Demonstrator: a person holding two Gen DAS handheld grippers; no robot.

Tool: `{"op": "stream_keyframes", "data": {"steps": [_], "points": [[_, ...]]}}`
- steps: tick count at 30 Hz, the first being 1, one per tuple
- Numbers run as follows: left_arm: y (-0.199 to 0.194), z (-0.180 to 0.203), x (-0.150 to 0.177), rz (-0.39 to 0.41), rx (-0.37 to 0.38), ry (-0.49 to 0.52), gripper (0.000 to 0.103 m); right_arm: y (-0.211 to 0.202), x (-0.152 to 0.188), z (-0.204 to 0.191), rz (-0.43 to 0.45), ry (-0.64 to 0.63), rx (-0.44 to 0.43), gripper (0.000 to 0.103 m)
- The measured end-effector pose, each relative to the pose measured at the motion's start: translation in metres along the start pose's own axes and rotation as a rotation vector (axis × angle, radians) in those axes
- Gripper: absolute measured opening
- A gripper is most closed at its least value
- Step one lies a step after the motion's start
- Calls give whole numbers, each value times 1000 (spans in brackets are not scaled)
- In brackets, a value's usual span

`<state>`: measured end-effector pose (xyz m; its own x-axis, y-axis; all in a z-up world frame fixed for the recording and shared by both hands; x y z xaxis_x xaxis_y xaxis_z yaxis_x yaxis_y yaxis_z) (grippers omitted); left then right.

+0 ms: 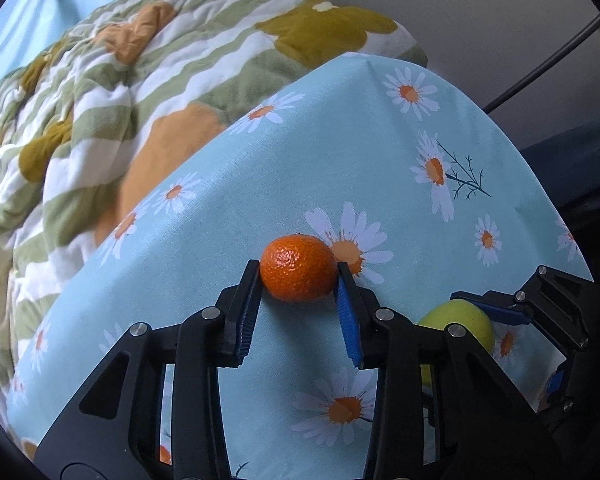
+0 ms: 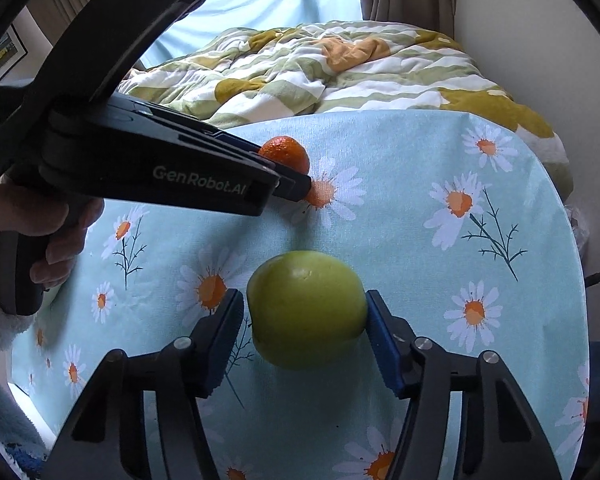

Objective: Organize fruits
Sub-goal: 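Grasp the mandarin with the left tool while the right tool grasps the green apple, then carry the mandarin into the bowl and open the left tool while the right tool carries the apple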

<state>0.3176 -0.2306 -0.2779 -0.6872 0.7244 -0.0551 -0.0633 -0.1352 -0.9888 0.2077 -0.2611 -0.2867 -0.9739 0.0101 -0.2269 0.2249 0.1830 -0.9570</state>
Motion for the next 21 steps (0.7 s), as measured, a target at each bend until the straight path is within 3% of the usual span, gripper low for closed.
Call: {"op": "stream_keyframes", "data": {"steps": [13,21], "points": [[-17,-3,14,31,-27,-45,42,-9,4,-1,21,-16,9,52],[-47,-3,29,88,-50,-74,42,-33,1,-9,69,-42,12,52]]}}
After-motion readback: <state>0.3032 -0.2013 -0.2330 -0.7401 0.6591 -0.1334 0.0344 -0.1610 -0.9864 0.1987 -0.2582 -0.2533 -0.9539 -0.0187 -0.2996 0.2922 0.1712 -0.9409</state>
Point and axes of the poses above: each gripper's, at about its wrist camera, not at the fingertips, and y roughly the way its jaws point, z to its right, x to its underside, the point moved 7 cm from there along y, roughly the way its jaws point, and after that the axes turned 14 degrees about -z, right-handed, at the moved point
